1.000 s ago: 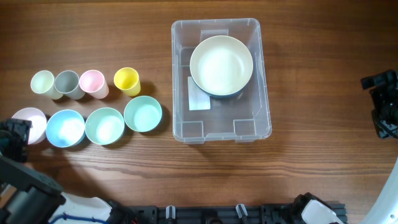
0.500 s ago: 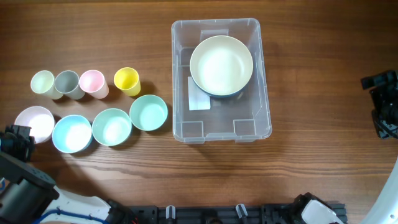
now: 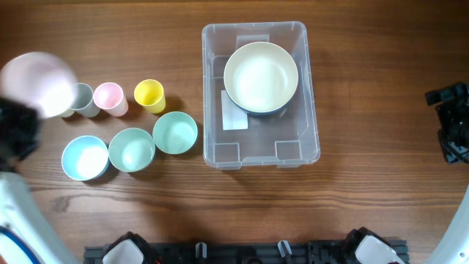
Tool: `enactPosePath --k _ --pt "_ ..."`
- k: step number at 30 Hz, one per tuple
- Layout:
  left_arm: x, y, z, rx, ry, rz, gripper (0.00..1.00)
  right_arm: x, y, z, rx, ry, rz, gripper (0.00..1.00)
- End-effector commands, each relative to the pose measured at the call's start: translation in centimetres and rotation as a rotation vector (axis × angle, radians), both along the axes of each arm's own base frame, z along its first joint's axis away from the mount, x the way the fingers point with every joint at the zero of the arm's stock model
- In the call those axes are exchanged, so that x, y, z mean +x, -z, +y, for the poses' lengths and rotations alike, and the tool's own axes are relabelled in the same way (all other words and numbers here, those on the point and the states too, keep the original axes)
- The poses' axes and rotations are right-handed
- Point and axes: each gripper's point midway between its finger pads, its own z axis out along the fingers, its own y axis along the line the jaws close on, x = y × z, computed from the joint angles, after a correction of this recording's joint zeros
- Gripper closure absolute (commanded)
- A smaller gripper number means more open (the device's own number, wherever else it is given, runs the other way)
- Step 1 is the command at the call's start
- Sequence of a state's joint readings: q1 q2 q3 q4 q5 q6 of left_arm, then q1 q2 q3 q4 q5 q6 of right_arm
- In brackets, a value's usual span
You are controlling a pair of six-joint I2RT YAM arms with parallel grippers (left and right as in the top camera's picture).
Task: Pack container
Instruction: 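Carry the pink bowl into the bin beside the cream bowl and release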
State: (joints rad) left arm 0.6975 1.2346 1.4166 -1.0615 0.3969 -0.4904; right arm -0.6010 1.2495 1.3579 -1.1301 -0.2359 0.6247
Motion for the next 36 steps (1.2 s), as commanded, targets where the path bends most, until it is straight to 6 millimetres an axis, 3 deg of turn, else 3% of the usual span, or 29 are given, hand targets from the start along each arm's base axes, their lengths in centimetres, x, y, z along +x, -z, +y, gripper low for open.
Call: enactPosePath --k 1,2,5,8,11,13,15,17,21,29,31,33,36 --pt "3.2 -3.8 -13.8 0.065 0.481 -0.151 0.96 0.2 0.0 0.0 0.009 0.003 -0.006 0.00" --pt "4.3 -4.2 -19.2 0.113 0.644 -0.185 0.96 0.2 0.0 0.0 0.009 0.004 -0.006 0.00" --pt "5.7 -3.4 -27.1 0.189 0.836 -0.207 0.96 0.2 0.0 0.0 0.009 0.004 -0.006 0.00" --pt "6.7 0.4 -34.9 0.240 0.996 -0.159 0.96 0.2 -0.1 0.0 0.009 0.004 -0.006 0.00" --pt "7.1 6.5 -39.6 0.250 1.090 -0.028 0.96 0.2 0.0 0.0 0.010 0.004 -0.005 0.00" --pt "7.4 11.7 -40.8 0.257 1.094 0.109 0.96 0.2 -0.1 0.0 0.009 0.004 -0.006 0.00" --pt "7.6 14.6 -41.2 0.252 1.095 0.180 0.96 0.2 -0.1 0.0 0.009 0.004 -0.006 0.00" --pt "7.8 16.6 -41.5 0.244 1.103 0.221 0.96 0.2 0.0 0.0 0.010 0.004 -0.006 0.00" --pt "6.3 19.7 -43.4 0.209 1.177 0.293 0.96 0.2 0.0 0.0 0.009 0.004 -0.006 0.00" --pt "2.5 22.5 -46.9 0.285 1.284 0.352 0.96 0.2 0.0 0.0 0.009 0.004 -0.006 0.00" --pt "2.1 22.8 -47.1 0.306 1.290 0.358 0.82 0.2 0.0 0.0 0.009 0.004 -0.006 0.00" --pt "2.3 22.3 -47.0 0.305 1.281 0.348 0.59 0.2 -0.1 0.0 0.009 0.004 -0.006 0.00" --pt "3.6 19.8 -45.3 0.290 1.230 0.332 0.55 0.2 -0.1 0.0 0.009 0.004 -0.006 0.00"
